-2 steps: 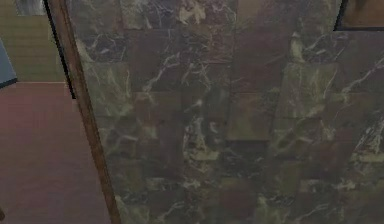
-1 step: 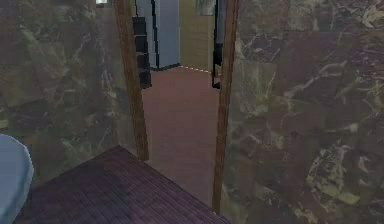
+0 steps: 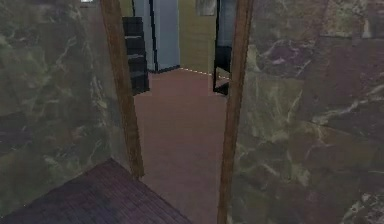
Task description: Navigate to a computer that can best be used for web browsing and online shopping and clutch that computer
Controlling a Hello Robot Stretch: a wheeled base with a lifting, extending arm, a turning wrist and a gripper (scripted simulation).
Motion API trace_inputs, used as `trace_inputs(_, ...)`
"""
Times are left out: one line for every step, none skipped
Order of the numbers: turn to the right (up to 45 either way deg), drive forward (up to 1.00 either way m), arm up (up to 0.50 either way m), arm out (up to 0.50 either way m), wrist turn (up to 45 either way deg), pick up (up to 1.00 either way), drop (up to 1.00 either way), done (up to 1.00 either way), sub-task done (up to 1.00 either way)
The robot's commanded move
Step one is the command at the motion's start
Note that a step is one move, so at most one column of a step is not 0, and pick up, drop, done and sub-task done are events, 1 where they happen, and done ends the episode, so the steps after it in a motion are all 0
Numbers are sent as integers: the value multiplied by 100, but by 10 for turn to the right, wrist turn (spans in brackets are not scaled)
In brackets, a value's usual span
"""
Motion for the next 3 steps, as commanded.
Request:
trace_inputs(-60, 0, 0, 0, 0, 0, 0, 0, 0)
trace_inputs(-30, 0, 0, 0, 0, 0, 0, 0, 0)
trace_inputs(0, 100, 0, 0, 0, 0, 0, 0, 0)
